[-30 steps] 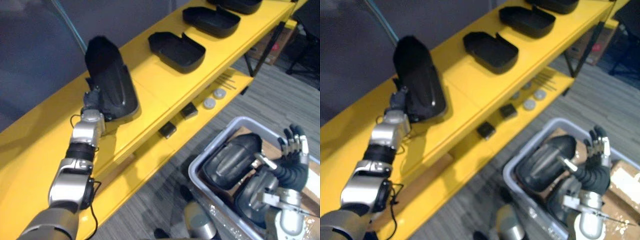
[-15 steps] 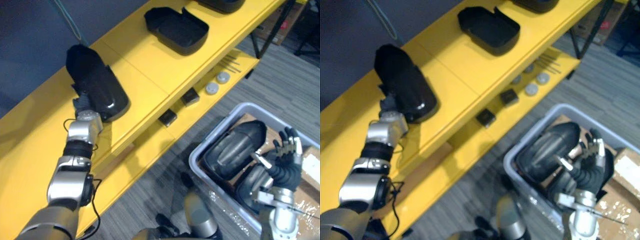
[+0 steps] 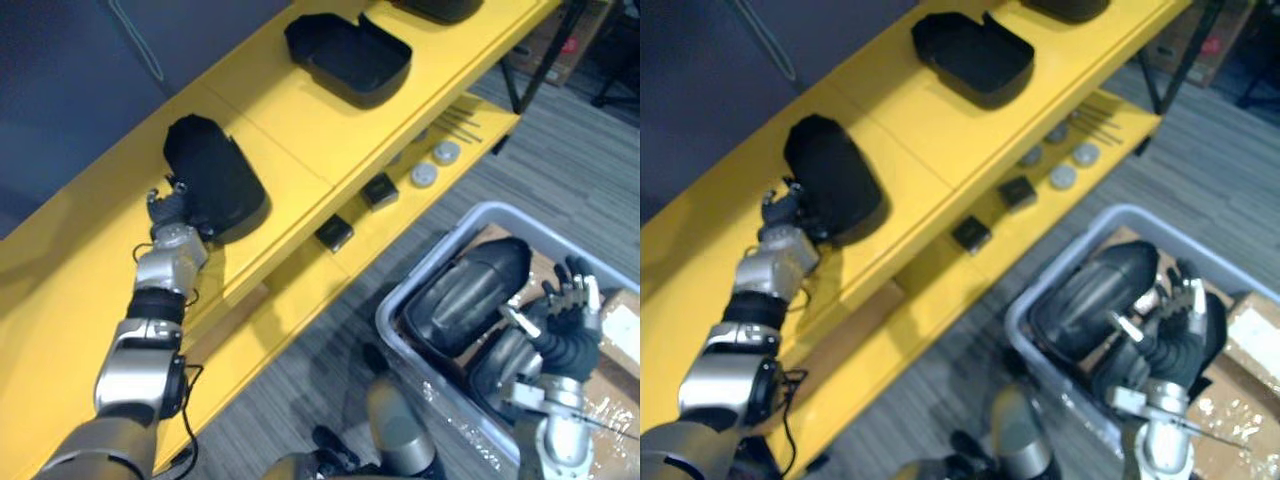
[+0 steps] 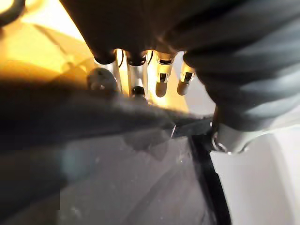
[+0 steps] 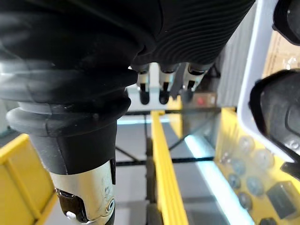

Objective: Walk over and take plastic housings, then place them on the shelf

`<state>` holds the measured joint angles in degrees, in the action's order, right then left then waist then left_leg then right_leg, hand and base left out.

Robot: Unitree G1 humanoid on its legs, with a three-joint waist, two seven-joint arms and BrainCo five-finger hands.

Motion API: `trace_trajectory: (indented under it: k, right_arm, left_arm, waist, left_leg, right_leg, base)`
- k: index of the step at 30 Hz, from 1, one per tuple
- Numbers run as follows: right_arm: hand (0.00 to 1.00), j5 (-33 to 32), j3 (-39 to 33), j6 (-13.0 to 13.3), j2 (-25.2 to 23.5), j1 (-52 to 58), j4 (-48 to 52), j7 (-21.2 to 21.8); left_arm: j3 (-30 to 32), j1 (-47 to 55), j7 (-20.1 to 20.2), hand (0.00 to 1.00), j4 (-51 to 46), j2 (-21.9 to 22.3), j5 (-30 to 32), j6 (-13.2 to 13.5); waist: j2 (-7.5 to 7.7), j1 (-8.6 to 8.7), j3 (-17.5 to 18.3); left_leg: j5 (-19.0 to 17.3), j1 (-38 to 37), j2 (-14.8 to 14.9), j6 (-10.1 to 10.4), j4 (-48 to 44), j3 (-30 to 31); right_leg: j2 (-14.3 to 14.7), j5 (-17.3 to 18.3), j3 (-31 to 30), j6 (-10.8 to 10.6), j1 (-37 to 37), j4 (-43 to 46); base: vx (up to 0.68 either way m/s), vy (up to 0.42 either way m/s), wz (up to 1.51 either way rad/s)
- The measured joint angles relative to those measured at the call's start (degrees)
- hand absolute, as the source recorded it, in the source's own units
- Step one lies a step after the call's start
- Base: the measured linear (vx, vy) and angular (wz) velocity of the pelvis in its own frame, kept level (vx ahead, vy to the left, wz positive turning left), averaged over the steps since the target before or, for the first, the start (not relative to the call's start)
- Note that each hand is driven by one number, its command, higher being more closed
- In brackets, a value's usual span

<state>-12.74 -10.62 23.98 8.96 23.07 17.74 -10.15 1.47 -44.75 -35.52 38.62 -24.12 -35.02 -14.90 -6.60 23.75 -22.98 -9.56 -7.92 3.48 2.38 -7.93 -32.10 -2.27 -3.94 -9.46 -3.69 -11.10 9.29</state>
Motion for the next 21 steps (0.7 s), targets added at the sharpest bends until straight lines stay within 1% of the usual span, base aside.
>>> trace_trajectory:
  k: [2,4,6,9,11,13,14,16,18,20,21]
  right_arm:
    - [0.0,0.01,0.0,0.2,-0.29,1.04,0.01,0.48]
    - [0.0,0.0,-0.15,0.46,-0.88,1.96,0.01,1.01]
    - [0.0,0.01,-0.14,0.49,-1.26,2.43,0.01,1.47]
    - [0.0,0.04,-0.15,1.14,-2.12,3.1,0.02,1.73]
    - [0.0,0.05,-0.22,1.45,-2.44,3.49,0.03,2.67]
    - [0.0,0.06,-0.29,2.57,-2.57,3.74,0.17,3.92]
    - [0.0,0.05,-0.31,2.71,-2.61,3.75,0.17,4.18]
    - [0.0,0.1,-0.32,3.1,-2.88,4.18,0.17,5.48]
    - [0.0,0.1,-0.35,3.52,-2.99,5.53,0.21,6.38]
    - [0.0,0.09,-0.44,3.61,-2.93,6.28,0.24,6.83]
    - [0.0,0.04,-0.68,3.76,-2.72,6.57,0.28,7.33]
  left_arm:
    - [0.01,0.66,-1.11,0.0,-0.58,0.39,-1.14,0.6]
    - [0.07,1.06,-3.23,0.0,-1.33,1.18,-3.23,2.48]
    - [0.3,1.08,-4.92,0.0,-2.03,2.13,-5.22,4.11]
    - [0.86,1.72,-6.13,0.0,-4.2,3.43,-5.65,6.15]
    - [2.44,2.31,-6.09,0.0,-5.88,4.68,-5.64,7.02]
    - [3.07,2.97,-5.93,0.0,-7.63,4.92,-5.66,7.47]
    - [3.27,3.36,-5.74,0.0,-8.42,4.93,-5.71,7.79]
    - [4.63,5.06,-3.97,0.0,-10.9,5.0,-7.34,9.31]
    - [4.77,6.85,-2.26,0.0,-12.44,5.32,-7.28,10.11]
    - [5.14,9.32,-1.44,0.0,-13.85,5.88,-7.12,11.29]
    - [5.17,10.51,-1.43,0.0,-14.24,6.38,-6.93,11.43]
  waist:
    - [0.0,0.06,0.0]
    - [-0.01,0.08,0.01]
    - [-0.02,0.08,0.01]
    - [-0.07,0.17,0.05]
    - [-0.08,0.18,0.05]
    - [-0.25,0.15,0.16]
    - [-0.3,0.16,0.19]
    - [-0.36,0.18,0.23]
    - [-0.57,0.11,0.36]
    - [-1.09,-0.71,0.83]
    - [-1.89,-1.07,1.34]
  left_leg:
    - [-0.08,-0.47,0.03,-0.14,-0.02,0.03]
    - [-0.42,-0.48,-0.07,-0.75,-0.04,-0.04]
    - [-0.53,-0.49,-0.08,-0.95,-0.11,-0.05]
    - [-0.34,-0.57,-0.07,-1.37,-0.08,-0.01]
    - [-0.07,-0.78,-0.05,-1.61,-0.12,0.08]
    - [0.13,-1.09,-0.03,-2.03,-0.22,0.26]
    - [0.23,-1.07,-0.06,-2.22,-0.23,0.29]
    - [0.67,-1.13,-0.18,-3.0,-0.37,0.76]
    - [0.97,-1.49,-0.27,-3.55,-0.41,1.74]
    - [0.36,-2.04,-0.25,-4.67,-0.26,1.66]
    - [-0.38,-1.98,0.14,-6.03,0.31,1.59]
  right_leg:
    - [0.06,0.04,0.02,-0.04,0.49,0.02]
    - [-0.07,0.01,0.05,-0.06,0.48,0.08]
    - [-0.12,-0.02,0.1,-0.08,0.53,0.1]
    - [-0.09,-0.05,0.15,-0.07,0.6,0.14]
    - [-0.06,-0.04,0.24,-0.06,0.89,0.09]
    - [-0.06,0.04,0.38,0.03,1.27,0.03]
    - [-0.1,0.05,0.38,0.02,1.29,0.01]
    - [-0.41,0.04,0.74,0.02,1.82,-0.29]
    - [-0.7,0.03,1.66,0.03,2.96,-1.01]
    - [-0.56,0.02,2.15,0.03,3.35,-1.49]
    - [-0.75,-0.04,3.24,-0.05,3.93,-2.73]
  base:
    - [0.0,0.0,0.0]
    - [0.0,0.0,0.0]
    - [0.0,0.0,0.0]
    - [0.0,0.0,0.0]
    - [0.03,0.015,0.01]
    - [0.0,0.0,0.0]
    - [0.0,0.0,0.0]
    - [0.0,0.011,0.09]
    - [-0.02,0.017,0.18]
    - [-0.03,0.019,-0.02]
    - [0.0,0.01,-0.04]
